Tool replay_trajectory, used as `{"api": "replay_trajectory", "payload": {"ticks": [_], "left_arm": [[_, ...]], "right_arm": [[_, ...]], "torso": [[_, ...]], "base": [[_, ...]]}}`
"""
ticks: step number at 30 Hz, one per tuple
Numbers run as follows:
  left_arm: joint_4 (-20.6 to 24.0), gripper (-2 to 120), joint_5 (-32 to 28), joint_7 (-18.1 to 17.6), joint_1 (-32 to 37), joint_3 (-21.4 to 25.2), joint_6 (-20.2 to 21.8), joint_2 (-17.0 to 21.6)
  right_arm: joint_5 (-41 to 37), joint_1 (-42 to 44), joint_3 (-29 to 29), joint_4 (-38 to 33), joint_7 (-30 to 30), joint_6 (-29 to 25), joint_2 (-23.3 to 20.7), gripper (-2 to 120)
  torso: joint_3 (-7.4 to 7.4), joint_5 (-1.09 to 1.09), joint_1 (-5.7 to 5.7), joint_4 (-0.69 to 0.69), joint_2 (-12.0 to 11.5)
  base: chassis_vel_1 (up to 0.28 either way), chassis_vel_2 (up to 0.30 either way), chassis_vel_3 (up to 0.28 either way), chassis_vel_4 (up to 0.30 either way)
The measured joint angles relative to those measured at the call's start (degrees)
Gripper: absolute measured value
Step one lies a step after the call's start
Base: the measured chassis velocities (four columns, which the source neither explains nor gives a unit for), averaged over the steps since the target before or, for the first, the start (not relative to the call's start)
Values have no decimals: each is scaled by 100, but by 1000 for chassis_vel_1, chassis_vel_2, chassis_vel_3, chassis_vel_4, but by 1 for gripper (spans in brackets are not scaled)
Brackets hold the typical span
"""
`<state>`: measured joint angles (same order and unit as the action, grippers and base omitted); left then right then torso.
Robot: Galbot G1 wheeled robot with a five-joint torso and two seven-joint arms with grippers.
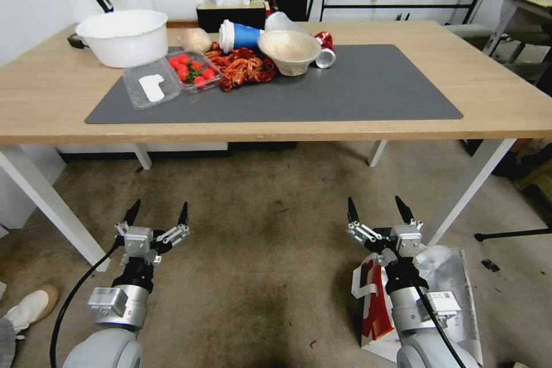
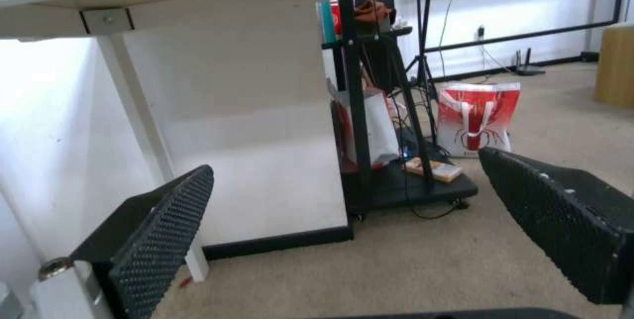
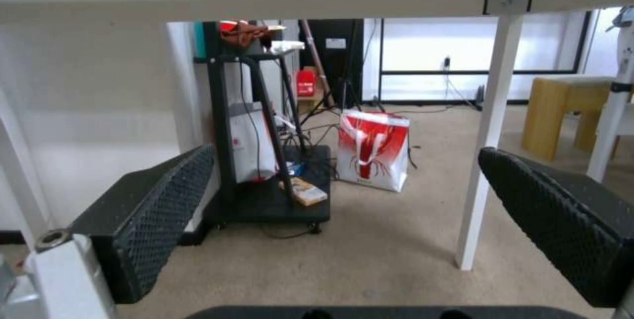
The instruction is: Pick up the food delivery bag from the floor and place it on the table.
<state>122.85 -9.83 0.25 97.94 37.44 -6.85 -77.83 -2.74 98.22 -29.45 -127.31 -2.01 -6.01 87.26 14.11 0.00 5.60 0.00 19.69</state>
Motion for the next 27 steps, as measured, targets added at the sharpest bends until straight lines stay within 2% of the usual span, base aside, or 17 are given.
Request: {"api": "replay_trajectory", "payload": {"ticks": [27], "left_arm": [[-34, 100, 29, 9, -37, -19, -18, -34]], "right_arm": [[-34, -7, 21, 8, 7, -6, 22, 100]], "torso": [[-433, 0, -174, 0, -607]], "base": [[0, 0, 0, 0]]}}
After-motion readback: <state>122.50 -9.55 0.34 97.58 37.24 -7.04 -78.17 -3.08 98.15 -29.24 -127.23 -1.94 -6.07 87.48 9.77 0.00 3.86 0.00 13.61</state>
